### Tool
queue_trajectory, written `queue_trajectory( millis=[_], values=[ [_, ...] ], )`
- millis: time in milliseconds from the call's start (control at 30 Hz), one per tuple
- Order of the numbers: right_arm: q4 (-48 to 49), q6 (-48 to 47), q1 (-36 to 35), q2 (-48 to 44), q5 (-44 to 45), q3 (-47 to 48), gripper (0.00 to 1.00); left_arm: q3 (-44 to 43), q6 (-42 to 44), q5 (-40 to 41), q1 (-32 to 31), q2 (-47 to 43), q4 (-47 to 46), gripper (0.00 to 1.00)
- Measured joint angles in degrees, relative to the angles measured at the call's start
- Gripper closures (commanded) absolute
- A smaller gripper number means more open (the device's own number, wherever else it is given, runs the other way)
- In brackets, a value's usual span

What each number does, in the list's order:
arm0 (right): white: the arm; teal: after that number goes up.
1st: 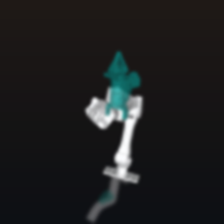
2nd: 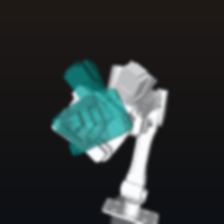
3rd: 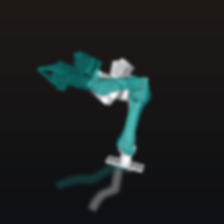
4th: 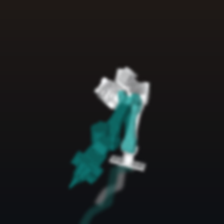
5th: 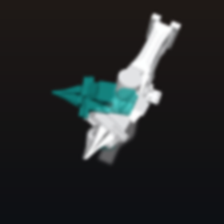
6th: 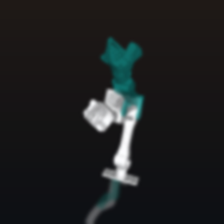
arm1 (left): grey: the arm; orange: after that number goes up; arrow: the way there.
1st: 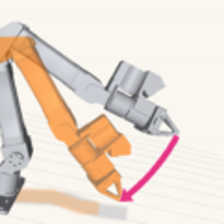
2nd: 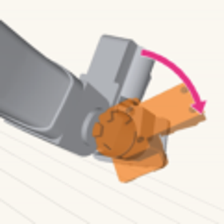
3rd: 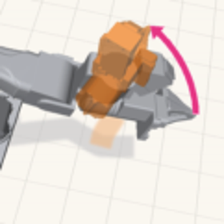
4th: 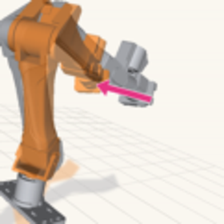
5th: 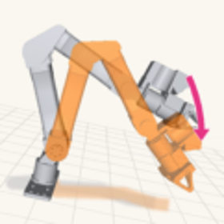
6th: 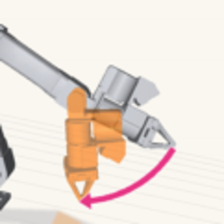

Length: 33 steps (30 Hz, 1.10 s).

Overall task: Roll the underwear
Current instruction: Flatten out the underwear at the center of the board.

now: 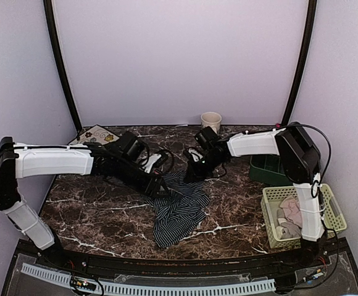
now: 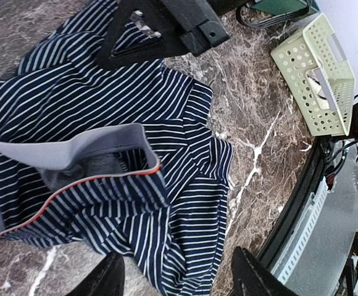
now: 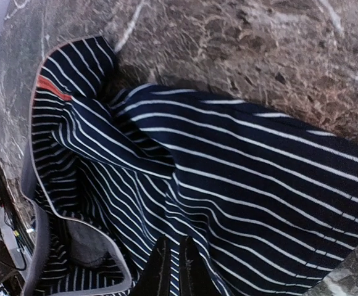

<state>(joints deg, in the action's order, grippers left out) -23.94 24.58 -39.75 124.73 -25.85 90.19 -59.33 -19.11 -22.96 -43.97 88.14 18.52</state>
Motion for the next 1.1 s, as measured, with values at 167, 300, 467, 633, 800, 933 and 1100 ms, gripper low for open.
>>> queue_trajectory(
  millis=[167,300,467,633,800,933,1100],
  values=[
    [-2.10,-2.27,0.00,1.33,2.03,0.72,0.96,-7.63,-0.11,5.62,-5.81,7.91,3.67,0.44],
    [-2.62,-3.34,0.00,1.70,3.10,0.92,0.97,-14.88,-0.42,10.05,-8.13,14.14,7.54,0.51],
    [-2.80,-4.57,0.00,1.75,3.69,0.92,0.98,-21.16,-1.20,16.24,-8.81,19.76,12.22,0.74],
    [-1.01,-5.60,0.00,0.85,3.89,-1.25,1.00,-21.18,-3.52,22.47,-8.76,19.98,16.76,1.00],
    [1.51,-5.57,0.00,-4.50,3.82,-9.81,1.00,-14.21,-6.69,26.03,-7.61,14.86,17.09,1.00],
    [3.19,-4.44,-0.31,-10.75,2.93,-19.26,1.00,-2.34,-10.03,26.08,-4.15,2.75,15.21,1.00],
    [3.13,-2.97,-6.27,-17.84,0.07,-29.03,1.00,7.34,-12.13,24.70,1.90,-8.85,11.47,1.00]
  ],
)
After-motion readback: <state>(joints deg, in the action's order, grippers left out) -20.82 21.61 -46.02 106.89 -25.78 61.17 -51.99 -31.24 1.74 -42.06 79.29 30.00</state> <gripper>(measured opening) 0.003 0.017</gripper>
